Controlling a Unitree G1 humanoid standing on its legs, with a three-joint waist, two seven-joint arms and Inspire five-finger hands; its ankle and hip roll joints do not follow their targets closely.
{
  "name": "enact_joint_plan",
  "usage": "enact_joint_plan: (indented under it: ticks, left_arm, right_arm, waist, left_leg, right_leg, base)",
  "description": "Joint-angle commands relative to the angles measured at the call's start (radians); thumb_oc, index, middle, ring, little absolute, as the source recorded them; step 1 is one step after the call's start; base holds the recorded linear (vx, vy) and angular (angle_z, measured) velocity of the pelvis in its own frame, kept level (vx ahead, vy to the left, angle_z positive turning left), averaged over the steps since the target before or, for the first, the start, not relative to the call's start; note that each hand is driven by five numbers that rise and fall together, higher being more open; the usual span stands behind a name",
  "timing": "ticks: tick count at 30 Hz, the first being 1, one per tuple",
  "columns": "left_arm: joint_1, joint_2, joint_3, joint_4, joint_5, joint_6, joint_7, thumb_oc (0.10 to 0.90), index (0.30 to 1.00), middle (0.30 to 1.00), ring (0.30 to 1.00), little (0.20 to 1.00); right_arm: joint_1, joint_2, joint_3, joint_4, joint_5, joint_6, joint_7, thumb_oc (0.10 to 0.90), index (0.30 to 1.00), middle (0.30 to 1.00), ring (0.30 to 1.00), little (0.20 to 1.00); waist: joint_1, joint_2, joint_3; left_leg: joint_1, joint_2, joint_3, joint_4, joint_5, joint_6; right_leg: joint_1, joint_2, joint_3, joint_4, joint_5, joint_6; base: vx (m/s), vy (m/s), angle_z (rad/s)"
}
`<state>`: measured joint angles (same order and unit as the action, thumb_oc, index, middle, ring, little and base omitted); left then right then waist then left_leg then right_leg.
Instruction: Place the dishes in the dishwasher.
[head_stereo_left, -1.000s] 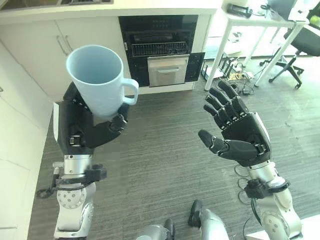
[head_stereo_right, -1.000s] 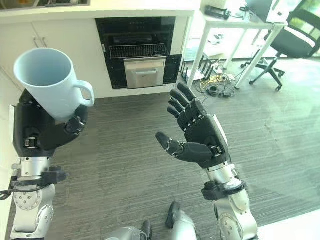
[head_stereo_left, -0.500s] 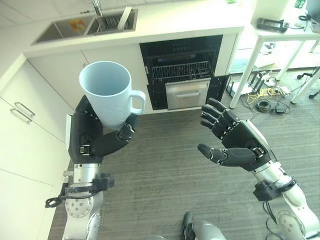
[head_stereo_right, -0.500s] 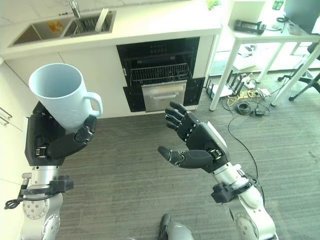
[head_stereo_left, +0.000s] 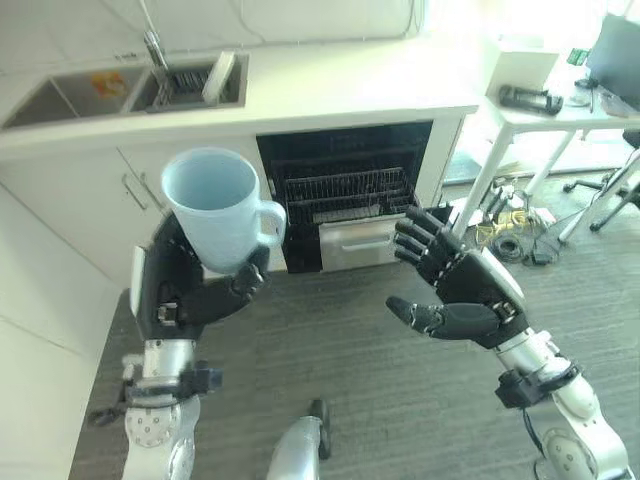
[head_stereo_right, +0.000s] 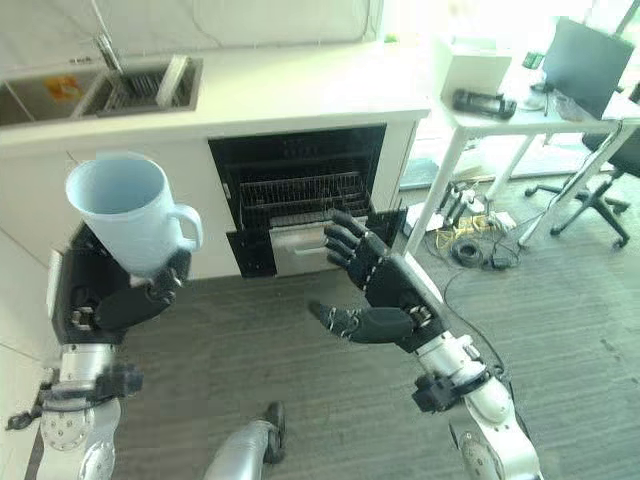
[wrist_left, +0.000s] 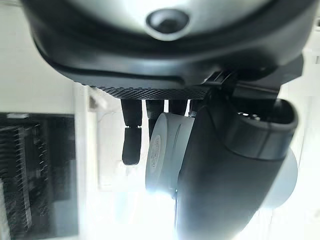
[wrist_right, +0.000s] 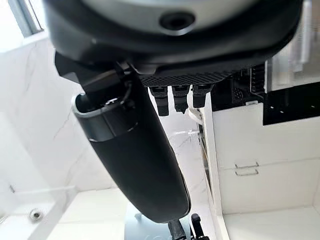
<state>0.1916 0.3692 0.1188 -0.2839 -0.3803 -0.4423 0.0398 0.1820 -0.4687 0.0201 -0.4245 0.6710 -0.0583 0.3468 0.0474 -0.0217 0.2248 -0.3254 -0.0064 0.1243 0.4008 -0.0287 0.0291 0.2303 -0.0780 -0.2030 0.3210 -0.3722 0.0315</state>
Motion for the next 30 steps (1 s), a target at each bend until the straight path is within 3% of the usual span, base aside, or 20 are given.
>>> enact_joint_plan:
  ticks: [1,5,6,8,10,11,15,16,17,18,22,24,25,29,30]
  left_arm:
    - [-0.125,0.051,-0.005,-0.149,0.007,-0.096,-0.021,0.4,0.3,0.3,0.3,0.3]
    - [-0.146,0.061,-0.01,-0.157,-0.008,-0.085,-0.049,0.4,0.3,0.3,0.3,0.3]
    - [-0.152,0.064,-0.012,-0.157,-0.011,-0.082,-0.052,0.4,0.3,0.3,0.3,0.3]
    - [-0.161,0.067,-0.017,-0.16,-0.007,-0.074,-0.048,0.4,0.3,0.3,0.3,0.3]
    - [-0.168,0.067,-0.022,-0.155,0.013,-0.079,-0.041,0.4,0.3,0.3,0.3,0.3]
    - [-0.177,0.072,-0.035,-0.156,0.05,-0.082,-0.005,0.4,0.3,0.3,0.3,0.3]
    - [-0.215,0.093,-0.047,-0.141,0.061,-0.068,0.033,0.4,0.3,0.3,0.3,0.3]
    - [-0.225,0.099,-0.048,-0.135,0.078,-0.068,0.044,0.4,0.3,0.3,0.3,0.3]
    - [-0.23,0.103,-0.05,-0.136,0.091,-0.065,0.054,0.4,0.3,0.3,0.3,0.3]
    - [-0.236,0.107,-0.055,-0.138,0.113,-0.056,0.073,0.4,0.3,0.3,0.3,0.3]
    - [-0.234,0.119,-0.051,-0.15,0.134,-0.037,0.109,0.4,0.3,0.3,0.3,0.3]
    - [-0.232,0.127,-0.046,-0.156,0.12,-0.03,0.097,0.4,0.3,0.3,0.3,0.3]
    - [-0.228,0.13,-0.042,-0.168,0.096,-0.017,0.081,0.4,0.3,0.3,0.3,0.3]
    - [-0.205,0.123,-0.05,-0.175,0.08,0.001,0.107,0.4,0.3,0.3,0.3,0.3]
    - [-0.188,0.117,-0.052,-0.18,0.051,0.016,0.109,0.4,0.3,0.3,0.3,0.3]
  right_arm:
    - [-0.095,0.058,-0.038,-0.077,0.038,-0.121,-0.032,0.8,0.9,0.9,0.9,0.9]
    - [-0.107,0.075,-0.034,-0.071,0.019,-0.141,-0.079,0.8,0.9,0.9,0.9,0.9]
    - [-0.115,0.085,-0.033,-0.067,0.011,-0.142,-0.087,0.8,0.9,0.9,0.9,0.9]
    - [-0.123,0.106,-0.025,-0.067,0.007,-0.136,-0.099,0.8,0.9,0.9,0.9,0.9]
    - [-0.122,0.111,-0.015,-0.066,0.006,-0.132,-0.095,0.8,0.9,0.9,0.9,0.9]
    - [-0.128,0.113,0.0,-0.061,0.003,-0.12,-0.093,0.8,0.9,0.9,0.9,0.9]
    - [-0.141,0.098,0.015,-0.04,0.025,-0.134,-0.087,0.8,0.9,0.9,0.9,0.9]
    - [-0.144,0.092,0.012,-0.039,0.04,-0.148,-0.082,0.8,0.9,0.9,0.9,0.9]
    - [-0.147,0.09,0.012,-0.04,0.05,-0.148,-0.08,0.8,0.9,0.9,0.9,0.9]
    - [-0.153,0.09,0.015,-0.049,0.048,-0.142,-0.088,0.8,0.9,0.9,0.9,0.9]
    - [-0.173,0.094,0.042,-0.081,0.03,-0.103,-0.094,0.8,0.9,0.9,0.9,0.9]
    - [-0.162,0.091,0.042,-0.095,0.034,-0.102,-0.093,0.8,0.9,0.9,0.9,0.9]
    - [-0.163,0.081,0.041,-0.1,0.041,-0.096,-0.106,0.8,0.9,0.9,0.9,0.9]
    - [-0.192,0.029,0.04,-0.107,0.054,-0.046,-0.141,0.8,0.9,0.9,0.9,0.9]
    - [-0.187,0.002,0.026,-0.103,0.073,-0.038,-0.136,0.8,0.9,0.9,0.9,0.9]
  waist:
    - [0.053,0.001,-0.03]
    - [0.074,-0.017,-0.046]
    - [0.076,-0.024,-0.052]
    - [0.07,-0.025,-0.055]
    - [0.057,-0.02,-0.052]
    - [0.045,-0.01,-0.042]
    - [0.04,-0.01,-0.028]
    - [0.032,-0.026,-0.016]
    - [0.026,-0.033,-0.012]
    - [0.015,-0.04,-0.007]
    - [0.012,-0.034,0.007]
    - [0.009,-0.037,0.011]
    - [0.013,-0.05,0.009]
    - [0.004,-0.051,-0.028]
    - [-0.005,-0.041,-0.046]
  left_leg:
    - [0.075,0.07,-0.068,-0.101,-0.086,-0.072]
    - [0.082,0.034,-0.099,-0.101,-0.1,-0.045]
    - [0.085,0.018,-0.107,-0.101,-0.107,-0.032]
    - [0.113,-0.013,-0.132,-0.101,-0.133,-0.002]
    - [0.136,-0.031,-0.151,-0.101,-0.147,0.015]
    - [0.154,-0.024,-0.141,-0.101,-0.155,0.016]
    - [0.171,0.013,-0.112,-0.101,-0.153,-0.008]
    - [0.185,0.018,-0.086,-0.101,-0.165,-0.012]
    - [0.192,0.022,-0.076,-0.101,-0.174,-0.015]
    - [0.209,0.033,-0.068,-0.101,-0.193,-0.023]
    - [0.257,0.07,-0.066,-0.101,-0.226,-0.03]
    - [0.272,0.081,-0.087,-0.101,-0.235,-0.029]
    - [0.281,0.11,-0.103,-0.101,-0.241,-0.045]
    - [0.346,0.18,-0.103,-0.101,-0.256,-0.095]
    - [0.348,0.208,-0.084,-0.101,-0.199,-0.119]
  right_leg:
    - [-0.108,-0.022,-0.06,-0.021,0.088,0.081]
    - [-0.076,-0.044,-0.088,-0.021,0.107,0.103]
    - [-0.065,-0.048,-0.096,-0.021,0.15,0.117]
    - [-0.045,-0.041,-0.103,0.03,0.306,0.144]
    - [-0.127,-0.041,-0.065,0.192,0.346,0.145]
    - [-0.196,-0.048,-0.068,0.2,0.323,0.124]
    - [-0.194,-0.071,-0.108,-0.021,0.28,0.107]
    - [-0.265,-0.133,-0.08,-0.021,0.284,0.121]
    - [-0.306,-0.163,-0.048,-0.021,0.306,0.136]
    - [-0.384,-0.222,0.001,-0.021,0.357,0.167]
    - [-0.522,-0.294,0.071,-0.021,0.392,0.193]
    - [-0.524,-0.285,0.119,-0.021,0.392,0.186]
    - [-0.481,-0.283,0.11,-0.021,0.382,0.194]
    - [-0.466,-0.241,0.078,-0.021,0.33,0.203]
    - [-0.448,-0.2,0.057,-0.021,0.301,0.175]
  base:
    - [0.37,0.188,-0.47]
    - [0.27,0.161,0.24]
    - [0.29,0.204,0.2]
    - [0.27,0.231,0.15]
    - [0.19,0.176,0.27]
    - [0.14,0.071,0.15]
    - [0.13,-0.162,0.09]
    - [0.11,-0.287,-0.13]
    - [0.17,-0.431,-0.44]
    - [0.17,-0.37,-0.28]
    - [0.23,-0.413,0.03]
    - [0.33,-0.607,0.02]
    - [0.35,-0.764,0.55]
    - [0.26,-0.591,0.45]
    - [0.24,-0.604,0.09]
